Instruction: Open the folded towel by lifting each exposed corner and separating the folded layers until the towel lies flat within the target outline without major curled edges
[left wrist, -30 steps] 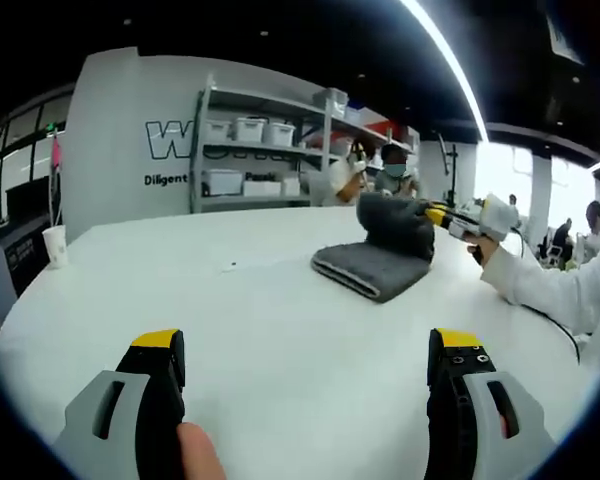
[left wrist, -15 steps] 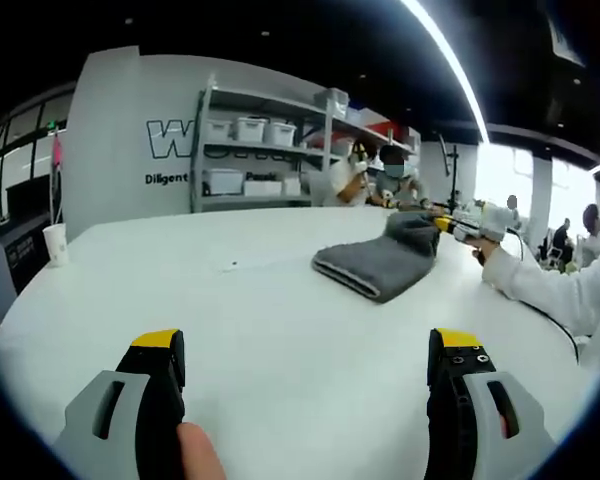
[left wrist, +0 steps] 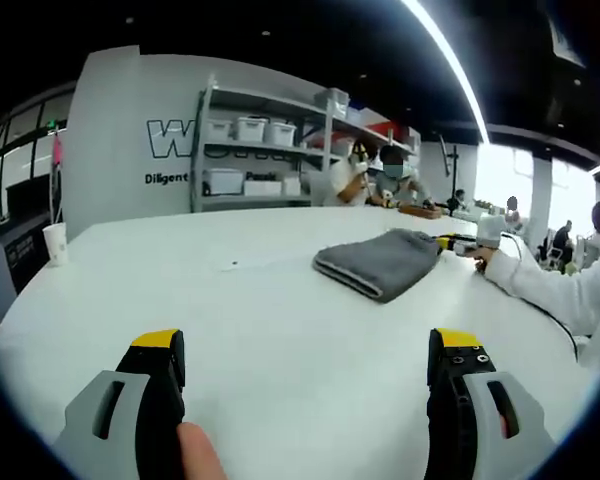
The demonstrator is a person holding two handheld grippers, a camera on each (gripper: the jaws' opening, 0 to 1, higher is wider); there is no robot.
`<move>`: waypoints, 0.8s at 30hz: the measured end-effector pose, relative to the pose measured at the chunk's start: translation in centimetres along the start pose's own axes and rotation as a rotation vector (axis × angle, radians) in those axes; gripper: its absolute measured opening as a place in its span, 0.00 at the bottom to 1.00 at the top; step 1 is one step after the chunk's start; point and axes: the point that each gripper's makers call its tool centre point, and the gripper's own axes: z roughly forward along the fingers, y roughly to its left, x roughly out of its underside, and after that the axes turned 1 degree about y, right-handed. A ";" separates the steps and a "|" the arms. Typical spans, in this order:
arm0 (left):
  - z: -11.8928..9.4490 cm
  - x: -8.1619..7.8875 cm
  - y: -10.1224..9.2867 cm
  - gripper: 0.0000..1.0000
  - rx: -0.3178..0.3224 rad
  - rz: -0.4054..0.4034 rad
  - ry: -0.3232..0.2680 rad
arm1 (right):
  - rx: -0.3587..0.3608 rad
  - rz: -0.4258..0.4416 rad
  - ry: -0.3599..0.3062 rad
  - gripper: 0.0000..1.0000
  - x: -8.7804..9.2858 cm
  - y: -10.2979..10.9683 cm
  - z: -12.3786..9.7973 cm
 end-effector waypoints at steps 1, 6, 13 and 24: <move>0.0 0.0 0.0 1.00 0.000 0.000 -0.001 | 0.011 0.013 0.000 0.21 0.0 -0.4 -0.2; -0.2 -0.1 0.1 1.00 -0.004 -0.001 -0.006 | 0.064 -0.055 -0.098 0.31 -2.8 -1.5 -2.0; -0.2 -0.4 0.3 1.00 -0.003 0.003 -0.013 | -0.101 -0.113 -0.204 0.57 -6.3 4.2 -4.4; -0.3 -0.4 0.0 1.00 -0.002 0.005 -0.014 | -0.348 -0.033 -0.125 0.90 -5.4 12.2 -7.1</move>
